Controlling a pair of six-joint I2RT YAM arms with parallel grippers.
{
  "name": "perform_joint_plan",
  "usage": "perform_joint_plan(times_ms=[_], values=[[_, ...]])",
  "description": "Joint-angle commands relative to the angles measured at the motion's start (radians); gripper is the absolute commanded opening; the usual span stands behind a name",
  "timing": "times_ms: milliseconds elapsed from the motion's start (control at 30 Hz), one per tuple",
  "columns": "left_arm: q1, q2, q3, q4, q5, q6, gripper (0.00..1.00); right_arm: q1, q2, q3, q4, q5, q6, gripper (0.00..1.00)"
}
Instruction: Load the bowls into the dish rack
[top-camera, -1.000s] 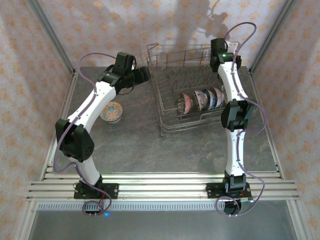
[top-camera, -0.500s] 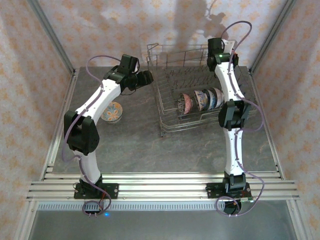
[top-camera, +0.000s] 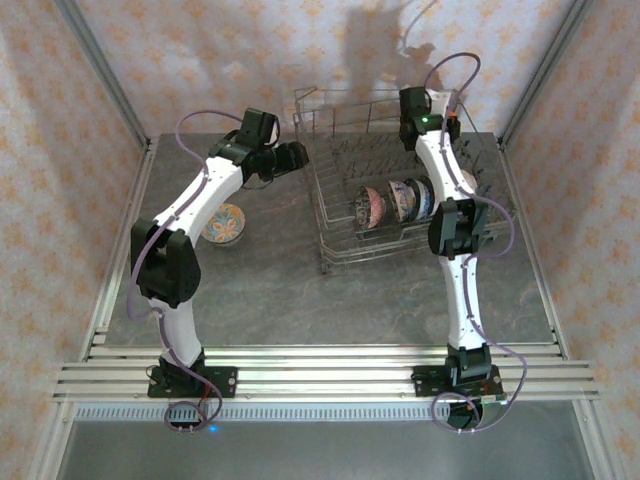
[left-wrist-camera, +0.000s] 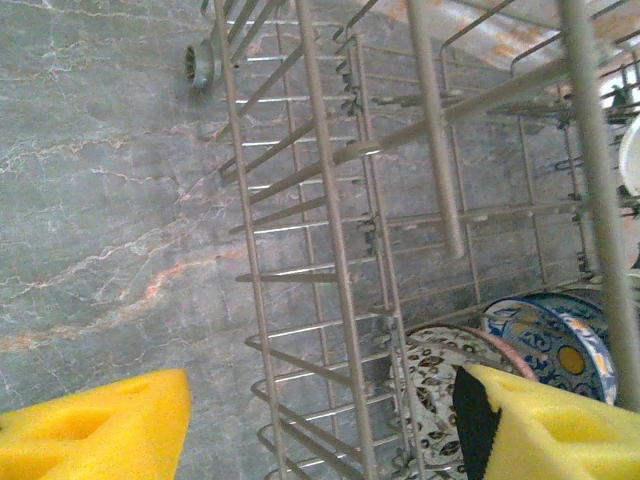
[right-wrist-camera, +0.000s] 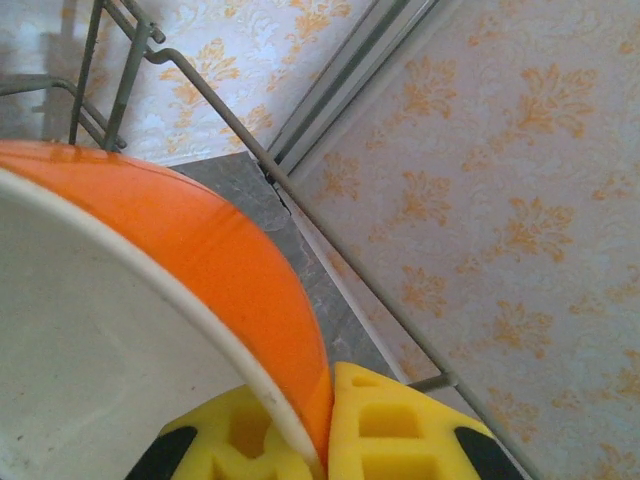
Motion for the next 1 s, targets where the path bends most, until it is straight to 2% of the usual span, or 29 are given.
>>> perform_joint_plan(times_ms=[0, 167, 267, 367, 633, 733, 967], values=[[0.005, 0.008, 0.023, -0.025, 0.004, 0.028, 0.7, 0.014, 0.015, 0.031, 0.03, 0.082, -0.007, 0.0], [0.005, 0.004, 0.022, -0.029, 0.0, 0.023, 0.7, 0.026, 0.028, 0.033, 0.051, 0.092, -0.023, 0.02], [0.005, 0.0, 0.015, -0.029, -0.004, 0.02, 0.7, 0.031, 0.036, 0.038, 0.048, 0.093, -0.021, 0.12], [0.005, 0.0, 0.01, -0.028, -0.006, 0.017, 0.7, 0.035, 0.04, 0.04, 0.038, 0.079, -0.016, 0.26], [0.005, -0.041, -0.007, -0.027, -0.025, 0.016, 0.7, 0.041, 0.029, 0.055, -0.039, -0.045, 0.017, 0.33], [0.005, -0.053, -0.017, -0.026, -0.036, 0.016, 0.7, 0.041, 0.017, 0.053, -0.062, -0.115, 0.023, 0.4], [0.004, -0.088, -0.067, 0.008, -0.036, -0.033, 0.7, 0.042, -0.027, 0.052, -0.08, -0.264, 0.027, 0.44]])
